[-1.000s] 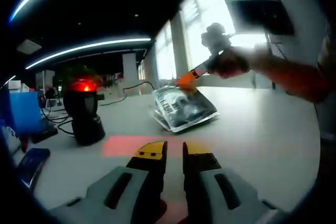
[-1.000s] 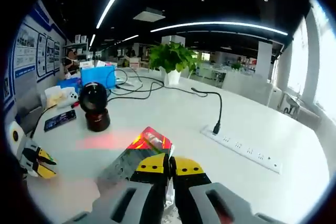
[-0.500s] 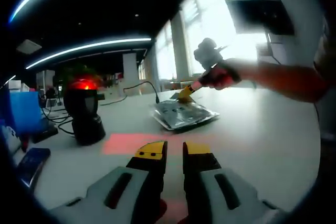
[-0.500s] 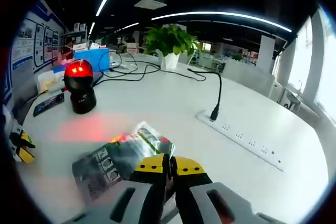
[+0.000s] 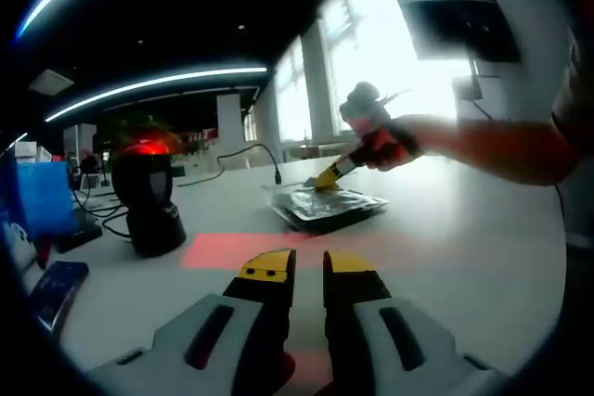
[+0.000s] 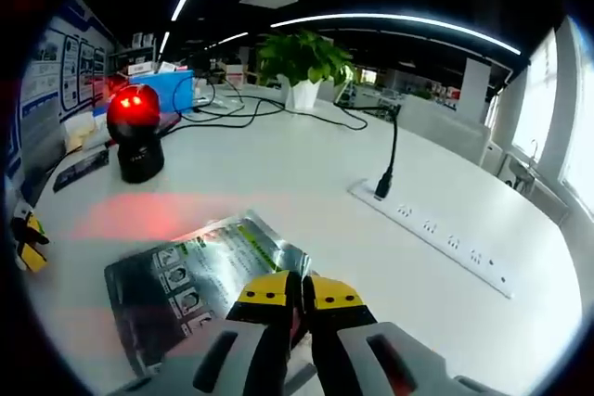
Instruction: Clip sheet goods on table flip sheet goods clip sheet goods scan sheet goods put sheet goods back to table
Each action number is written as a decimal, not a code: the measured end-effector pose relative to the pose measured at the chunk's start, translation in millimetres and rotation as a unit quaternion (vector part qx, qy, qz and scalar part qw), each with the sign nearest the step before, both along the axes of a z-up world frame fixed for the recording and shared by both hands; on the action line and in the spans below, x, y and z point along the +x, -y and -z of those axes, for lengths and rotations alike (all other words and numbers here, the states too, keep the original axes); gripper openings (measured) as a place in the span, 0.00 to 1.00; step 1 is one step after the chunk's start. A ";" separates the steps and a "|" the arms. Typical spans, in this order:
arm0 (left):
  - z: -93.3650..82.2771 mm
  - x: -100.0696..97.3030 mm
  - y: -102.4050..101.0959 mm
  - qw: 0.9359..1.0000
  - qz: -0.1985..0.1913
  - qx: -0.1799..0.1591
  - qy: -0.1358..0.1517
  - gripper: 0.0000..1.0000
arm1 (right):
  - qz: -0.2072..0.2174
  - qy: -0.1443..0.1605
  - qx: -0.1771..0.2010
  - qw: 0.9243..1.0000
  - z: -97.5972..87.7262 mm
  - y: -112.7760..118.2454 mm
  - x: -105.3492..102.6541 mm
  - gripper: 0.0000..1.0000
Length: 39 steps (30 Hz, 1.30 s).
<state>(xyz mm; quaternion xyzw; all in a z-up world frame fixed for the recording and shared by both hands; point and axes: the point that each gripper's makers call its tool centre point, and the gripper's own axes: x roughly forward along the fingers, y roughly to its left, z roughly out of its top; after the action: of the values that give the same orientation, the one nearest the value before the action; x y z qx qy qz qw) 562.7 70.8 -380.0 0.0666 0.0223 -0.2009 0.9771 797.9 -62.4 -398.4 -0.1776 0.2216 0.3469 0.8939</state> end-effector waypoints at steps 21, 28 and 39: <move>-0.4 -0.2 0.0 1.000 0.001 -0.001 0.001 0.05 | 0.021 0.048 -0.013 0.999 -18.4 11.0 2.0 0.19; -0.1 -0.5 -0.3 1.000 0.000 0.002 0.001 0.05 | 0.027 0.044 -0.022 0.998 -12.7 15.6 2.4 0.14; 0.4 -0.5 -0.4 1.000 -0.001 0.004 0.001 0.05 | 0.021 0.040 -0.038 0.998 -3.9 14.9 -1.9 0.15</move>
<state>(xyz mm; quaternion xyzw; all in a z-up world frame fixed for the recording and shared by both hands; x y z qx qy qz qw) 562.2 71.3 -380.4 0.0711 0.0224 -0.1995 0.9770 795.9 -77.3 -394.6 -0.2208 0.2025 0.3121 0.9016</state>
